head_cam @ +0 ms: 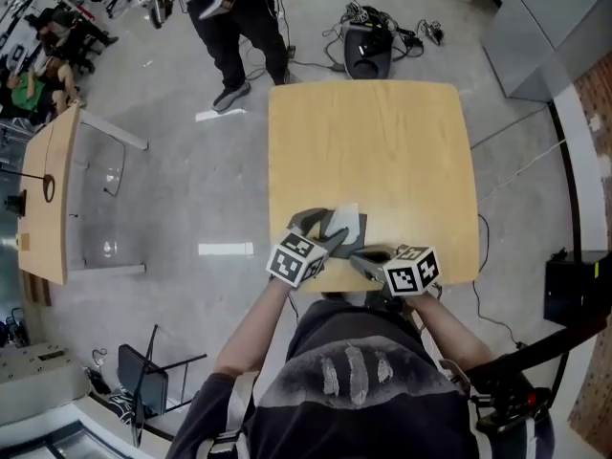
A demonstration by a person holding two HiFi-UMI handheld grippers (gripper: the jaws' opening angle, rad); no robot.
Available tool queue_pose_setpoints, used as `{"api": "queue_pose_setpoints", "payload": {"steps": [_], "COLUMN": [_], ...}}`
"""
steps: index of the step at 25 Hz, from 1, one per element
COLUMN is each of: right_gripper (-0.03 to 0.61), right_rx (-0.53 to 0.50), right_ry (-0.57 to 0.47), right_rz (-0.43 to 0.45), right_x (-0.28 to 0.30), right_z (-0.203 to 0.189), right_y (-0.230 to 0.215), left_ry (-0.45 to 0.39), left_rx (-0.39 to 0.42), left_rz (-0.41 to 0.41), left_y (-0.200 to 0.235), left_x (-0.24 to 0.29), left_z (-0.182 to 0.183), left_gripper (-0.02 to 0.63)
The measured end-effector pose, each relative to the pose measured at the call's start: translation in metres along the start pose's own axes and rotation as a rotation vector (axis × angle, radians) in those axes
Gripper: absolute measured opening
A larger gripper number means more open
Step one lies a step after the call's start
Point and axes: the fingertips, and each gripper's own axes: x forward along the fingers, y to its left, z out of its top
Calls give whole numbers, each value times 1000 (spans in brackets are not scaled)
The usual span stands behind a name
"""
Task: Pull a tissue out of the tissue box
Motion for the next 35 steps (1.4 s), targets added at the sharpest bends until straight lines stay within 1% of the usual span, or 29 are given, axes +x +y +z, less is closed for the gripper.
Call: {"api": "queue_pose_setpoints", "payload": {"steps": [2,7,12,15,17,18,20,23,27,32,35], "right_gripper": [-3,-3,-3,-3,-3,-3,-3,-3,-3,-3,-3], "right_rx": [23,-2,2,-9,-41,-53,-58,-53,-35,-68,-71], "right_ry": [14,26,38,36,17,8,9,28,41,41,47], "right_rz": [-10,-9,-38,-56,-55,-45,-39,-63,-73,-78,-84], "right_x": [-1,10,14,23,29,30,25,14,11,17,17], "right_z": [-10,3,-6,-9,0,7,19,31,23,23,21], "right_y": [-1,-11,-10,-10,-17,-20,-21,-25,-26,-25,-26], "left_ry": [15,17,21,5,-9,-14,-15,-36,-31,-55,-58], "left_rx": [-6,14,17,28,40,44,40,28,13,12,7], "left_rz": [-13,-6,-42,-56,-57,-56,-57,-60,-80,-82,-84], "left_y": [-6,7,-3,-1,7,11,11,8,-2,3,1], "left_x": [2,9,8,3,5,7,7,8,10,3,3], "left_z": [-8,-4,-12,-15,-13,-8,4,27,23,24,24], "left_gripper": [253,219,170,94,31,10,5,5,5,5,5]}}
